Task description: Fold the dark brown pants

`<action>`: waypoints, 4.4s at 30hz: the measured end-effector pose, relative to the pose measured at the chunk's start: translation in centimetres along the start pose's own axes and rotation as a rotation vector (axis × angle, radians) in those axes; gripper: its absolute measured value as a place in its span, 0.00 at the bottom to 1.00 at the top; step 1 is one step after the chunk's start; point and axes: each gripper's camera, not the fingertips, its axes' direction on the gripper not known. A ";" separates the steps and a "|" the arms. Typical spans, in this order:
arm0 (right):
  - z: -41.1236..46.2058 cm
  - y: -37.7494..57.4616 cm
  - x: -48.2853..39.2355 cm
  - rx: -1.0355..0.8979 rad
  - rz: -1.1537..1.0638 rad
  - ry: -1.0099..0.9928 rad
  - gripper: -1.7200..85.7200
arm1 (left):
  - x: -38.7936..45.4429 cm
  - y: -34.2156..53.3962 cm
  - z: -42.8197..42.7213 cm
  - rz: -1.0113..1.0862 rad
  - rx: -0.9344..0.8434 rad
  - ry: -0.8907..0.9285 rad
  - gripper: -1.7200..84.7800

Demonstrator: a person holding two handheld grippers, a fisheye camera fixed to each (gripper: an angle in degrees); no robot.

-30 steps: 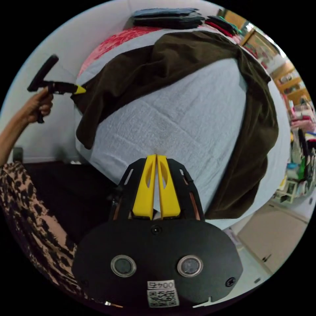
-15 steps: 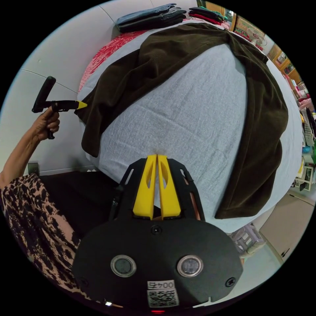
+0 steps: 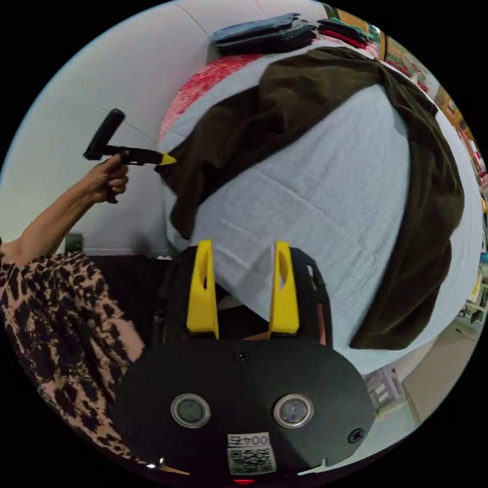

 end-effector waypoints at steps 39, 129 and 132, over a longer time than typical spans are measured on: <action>-7.1 -8.2 -8.6 0.100 -0.255 0.430 0.06 | 4.6 -6.6 0.4 0.180 0.085 0.260 0.06; -11.0 48.1 48.2 0.336 0.800 -0.645 0.12 | 6.4 -13.6 48.6 0.046 -0.495 0.386 0.08; -13.1 48.3 46.5 0.408 0.741 -0.611 0.12 | 6.6 -15.1 44.1 0.042 -0.396 0.502 0.07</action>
